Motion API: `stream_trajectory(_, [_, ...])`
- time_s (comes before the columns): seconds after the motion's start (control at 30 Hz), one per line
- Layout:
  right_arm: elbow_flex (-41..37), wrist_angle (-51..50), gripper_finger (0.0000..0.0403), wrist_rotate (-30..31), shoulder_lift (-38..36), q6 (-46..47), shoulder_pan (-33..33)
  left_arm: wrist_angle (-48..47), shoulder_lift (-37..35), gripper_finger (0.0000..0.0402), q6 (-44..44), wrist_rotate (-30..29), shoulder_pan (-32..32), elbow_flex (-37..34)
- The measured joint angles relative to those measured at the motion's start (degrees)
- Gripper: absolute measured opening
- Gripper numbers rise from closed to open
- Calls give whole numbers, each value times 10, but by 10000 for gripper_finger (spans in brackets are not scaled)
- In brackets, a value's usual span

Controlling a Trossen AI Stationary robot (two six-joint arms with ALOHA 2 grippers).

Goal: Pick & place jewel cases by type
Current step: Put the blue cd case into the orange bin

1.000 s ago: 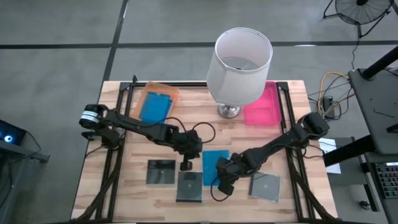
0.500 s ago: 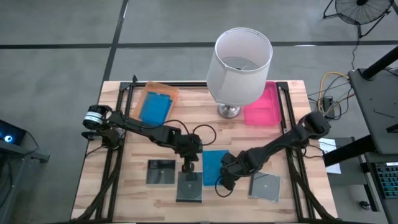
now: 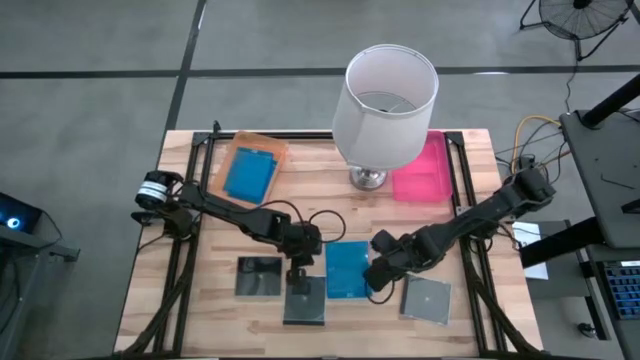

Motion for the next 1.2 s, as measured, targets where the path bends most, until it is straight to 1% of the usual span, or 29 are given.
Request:
stream_trajectory(0.1, [-33, 38, 22, 1, -21, 25, 0, 5, 13, 0, 1, -5, 1, 0])
stream_trajectory(0.2, [-61, 68, 48, 19, -42, 53, 0, 11, 30, 0, 1, -5, 1, 0])
stream_trajectory(0.27, [-76, 77, 72, 28, -54, 73, 0, 10, 39, 0, 1, -5, 1, 1])
stream_trajectory(0.47, [-124, 89, 161, 25, -78, 151, 1, 19, 43, 0, 0, -5, 1, 1])
stream_trajectory(0.57, [-142, 124, 199, 24, -78, 165, 1, 20, 42, 0, 0, -5, 4, 2])
stream_trajectory(0.73, [-167, 163, 245, 25, -65, 170, 1, 20, 42, 0, 1, -1, 8, 2])
stream_trajectory(0.8, [-176, 181, 259, 25, -59, 170, 1, 21, 42, 0, 4, -1, 10, 2])
stream_trajectory(0.9, [-201, 233, 276, 25, -54, 170, 1, 21, 42, 0, 13, -1, 11, 2])
stream_trajectory(1.07, [-244, 339, 289, 25, -38, 175, 1, 20, 50, 0, 15, 12, 15, 1])
stream_trajectory(1.2, [-253, 350, 290, 32, -29, 180, 1, 22, 63, 0, 23, 12, 15, 0])
